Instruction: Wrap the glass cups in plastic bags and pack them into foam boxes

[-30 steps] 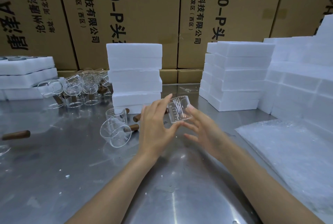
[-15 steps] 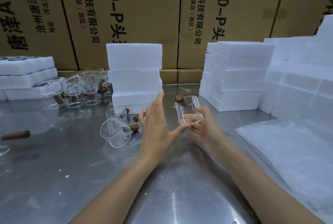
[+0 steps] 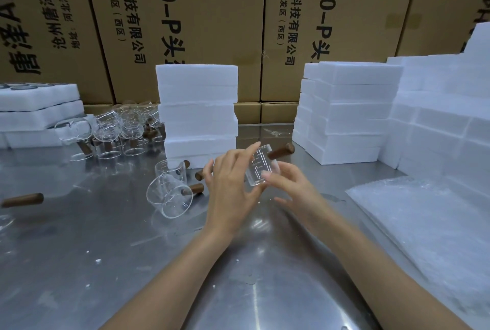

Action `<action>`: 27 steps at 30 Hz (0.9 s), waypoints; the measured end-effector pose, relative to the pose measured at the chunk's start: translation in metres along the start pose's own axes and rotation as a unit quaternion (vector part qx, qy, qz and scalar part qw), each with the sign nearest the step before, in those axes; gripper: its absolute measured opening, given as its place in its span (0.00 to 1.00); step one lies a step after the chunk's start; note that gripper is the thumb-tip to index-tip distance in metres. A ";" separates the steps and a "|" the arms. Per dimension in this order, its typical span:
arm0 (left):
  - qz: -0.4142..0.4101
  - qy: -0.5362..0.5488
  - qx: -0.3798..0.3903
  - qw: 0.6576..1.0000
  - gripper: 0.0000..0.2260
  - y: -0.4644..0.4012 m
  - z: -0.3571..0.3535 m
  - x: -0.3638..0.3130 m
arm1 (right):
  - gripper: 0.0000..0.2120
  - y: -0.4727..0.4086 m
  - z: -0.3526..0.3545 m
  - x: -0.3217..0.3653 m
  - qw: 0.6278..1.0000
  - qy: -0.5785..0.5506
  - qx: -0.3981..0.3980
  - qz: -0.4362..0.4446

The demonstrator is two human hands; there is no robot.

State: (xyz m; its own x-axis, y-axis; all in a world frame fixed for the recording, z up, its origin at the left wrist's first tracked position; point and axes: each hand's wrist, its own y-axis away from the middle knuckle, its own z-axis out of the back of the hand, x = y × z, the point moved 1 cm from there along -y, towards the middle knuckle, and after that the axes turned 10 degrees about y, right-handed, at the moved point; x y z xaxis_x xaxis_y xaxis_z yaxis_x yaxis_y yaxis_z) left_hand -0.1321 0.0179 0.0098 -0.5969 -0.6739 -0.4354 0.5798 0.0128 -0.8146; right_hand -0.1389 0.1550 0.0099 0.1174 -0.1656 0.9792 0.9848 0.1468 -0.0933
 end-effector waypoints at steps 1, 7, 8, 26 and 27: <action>-0.012 0.003 -0.003 1.000 0.26 0.000 0.000 -0.001 | 0.24 0.001 -0.001 -0.001 1.000 0.016 -0.014 0.007; 0.116 0.212 0.083 0.967 0.51 0.000 -0.005 -0.002 | 0.09 -0.002 0.003 0.006 0.997 -0.060 -0.044 -0.011; 0.181 0.285 0.091 0.937 0.53 0.000 -0.007 -0.001 | 0.08 -0.003 0.003 0.008 0.996 -0.081 -0.040 -0.021; 0.256 0.346 0.130 0.893 0.25 0.003 -0.020 0.013 | 0.13 -0.002 0.024 0.007 0.979 -0.017 -0.192 -0.065; 0.250 0.328 0.139 0.900 0.25 0.005 -0.022 0.015 | 0.12 -0.003 0.024 0.007 0.979 -0.012 -0.190 -0.072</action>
State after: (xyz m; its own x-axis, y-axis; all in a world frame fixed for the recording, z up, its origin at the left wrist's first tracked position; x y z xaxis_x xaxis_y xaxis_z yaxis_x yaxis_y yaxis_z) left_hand -0.1505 0.0245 -0.0087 -0.3686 -0.0532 -0.9281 0.9291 -0.0533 -0.3659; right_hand -0.1438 0.1771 0.0213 -0.0256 -0.1346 0.9906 0.9678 -0.2516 -0.0092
